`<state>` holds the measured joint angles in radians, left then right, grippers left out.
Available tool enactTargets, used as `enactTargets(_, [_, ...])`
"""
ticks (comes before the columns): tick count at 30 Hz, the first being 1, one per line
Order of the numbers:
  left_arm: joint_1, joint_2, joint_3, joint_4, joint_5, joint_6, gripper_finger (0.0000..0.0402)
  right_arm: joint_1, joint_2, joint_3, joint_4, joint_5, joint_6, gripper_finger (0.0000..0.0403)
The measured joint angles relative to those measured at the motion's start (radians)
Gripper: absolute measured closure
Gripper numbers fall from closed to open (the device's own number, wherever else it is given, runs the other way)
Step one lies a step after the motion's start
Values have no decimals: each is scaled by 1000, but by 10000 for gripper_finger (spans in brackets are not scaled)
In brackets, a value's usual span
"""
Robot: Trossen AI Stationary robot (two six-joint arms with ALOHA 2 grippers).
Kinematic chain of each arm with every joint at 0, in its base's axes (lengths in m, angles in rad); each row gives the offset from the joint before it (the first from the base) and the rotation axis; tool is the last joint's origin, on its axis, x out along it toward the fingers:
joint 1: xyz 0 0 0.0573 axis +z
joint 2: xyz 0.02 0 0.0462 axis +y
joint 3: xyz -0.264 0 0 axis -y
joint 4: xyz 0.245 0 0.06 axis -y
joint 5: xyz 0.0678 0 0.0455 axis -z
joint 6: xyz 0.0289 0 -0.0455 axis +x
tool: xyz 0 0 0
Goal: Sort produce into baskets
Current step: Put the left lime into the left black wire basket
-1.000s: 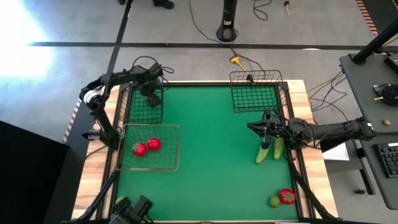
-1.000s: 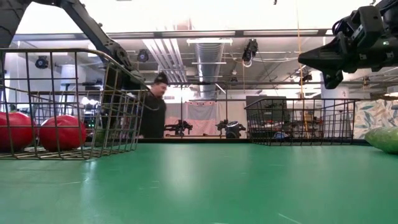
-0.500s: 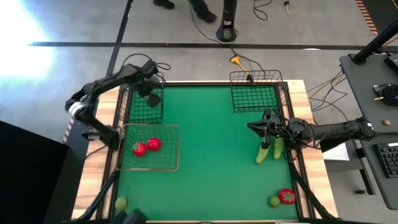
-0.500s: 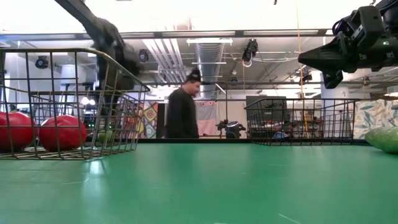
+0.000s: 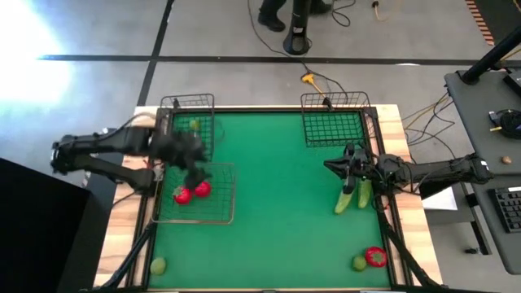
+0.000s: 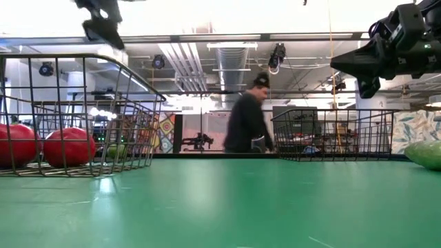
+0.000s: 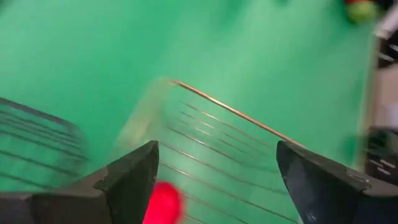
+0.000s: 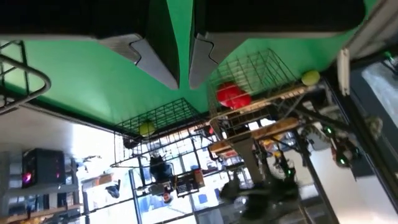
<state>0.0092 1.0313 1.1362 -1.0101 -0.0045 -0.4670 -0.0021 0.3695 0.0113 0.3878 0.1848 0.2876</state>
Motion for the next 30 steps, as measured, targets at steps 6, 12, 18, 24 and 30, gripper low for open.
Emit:
enactTargets(6, [-452,76,0,116,-61,-321,104,0,0,0,0,0,53,374])
enactTargets(12, [-738,230,0,231,-112,-633,106,0,0,0,25,24,88,374])
enactTargets(18, [-863,377,0,200,28,-959,107,0,0,0,26,52,106,374])
enactTargets(24, [-912,462,0,204,190,-1121,107,0,7,0,27,56,95,374])
enactTargets(30, [-914,541,0,121,387,-1191,107,0,7,0,30,127,78,374])
